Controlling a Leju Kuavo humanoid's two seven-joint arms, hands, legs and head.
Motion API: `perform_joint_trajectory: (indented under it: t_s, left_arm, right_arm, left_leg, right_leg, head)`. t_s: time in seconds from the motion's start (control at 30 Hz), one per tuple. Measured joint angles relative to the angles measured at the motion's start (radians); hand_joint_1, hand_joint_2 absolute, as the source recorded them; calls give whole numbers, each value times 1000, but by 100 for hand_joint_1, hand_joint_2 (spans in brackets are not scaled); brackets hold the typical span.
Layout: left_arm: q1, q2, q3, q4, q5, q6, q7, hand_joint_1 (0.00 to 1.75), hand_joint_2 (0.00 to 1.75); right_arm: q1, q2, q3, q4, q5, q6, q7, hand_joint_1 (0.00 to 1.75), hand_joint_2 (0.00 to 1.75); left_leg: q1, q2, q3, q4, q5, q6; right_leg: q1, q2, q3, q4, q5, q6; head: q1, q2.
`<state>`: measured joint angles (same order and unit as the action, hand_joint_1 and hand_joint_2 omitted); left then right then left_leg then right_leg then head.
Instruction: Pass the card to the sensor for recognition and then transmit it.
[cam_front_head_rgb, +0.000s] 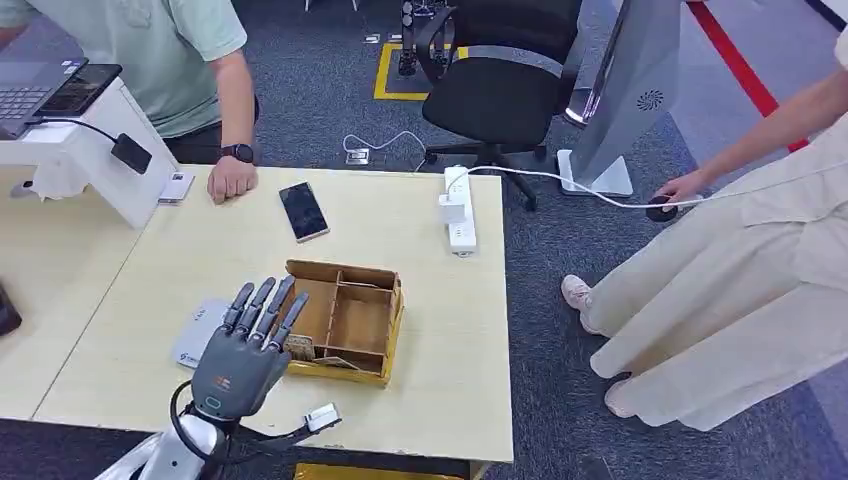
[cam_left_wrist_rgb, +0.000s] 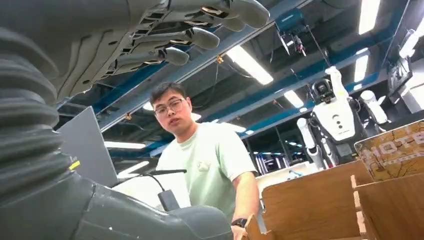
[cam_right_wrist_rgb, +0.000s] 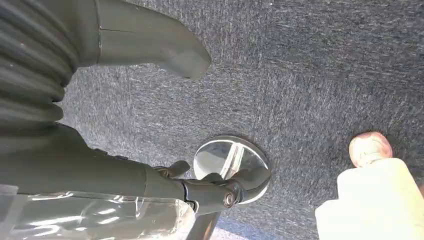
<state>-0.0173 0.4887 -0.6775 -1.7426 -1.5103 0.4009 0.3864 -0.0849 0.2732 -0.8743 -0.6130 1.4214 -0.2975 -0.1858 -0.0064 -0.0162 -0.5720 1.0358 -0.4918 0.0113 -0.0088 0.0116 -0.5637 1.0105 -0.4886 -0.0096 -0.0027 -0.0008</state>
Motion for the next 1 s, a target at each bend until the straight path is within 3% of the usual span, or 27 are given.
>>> perform_joint_trajectory:
  t_s: [0.27, 0.63, 1.0]
  left_arm:
    - [37, -11, 0, 0, 0, -3, -38, 0, 175]
    - [62, -50, -44, 14, 0, -3, -36, 0, 175]
    - [84, -106, -71, 29, 0, -1, -95, 0, 175]
  right_arm:
    - [0, 0, -6, 0, -3, -1, -3, 0, 175]
    - [-4, 0, -13, 1, -26, -7, -5, 0, 175]
    - [-10, -1, -20, 1, -32, -17, -6, 0, 175]
  left_leg:
    - [0, 0, 0, 0, 0, 0]
    - [0, 0, 0, 0, 0, 0]
    - [0, 0, 0, 0, 0, 0]
  right_leg:
    - [0, 0, 0, 0, 0, 0]
    - [0, 0, 0, 0, 0, 0]
    - [0, 0, 0, 0, 0, 0]
  head:
    - [0, 0]
    - [0, 0]
    - [0, 0]
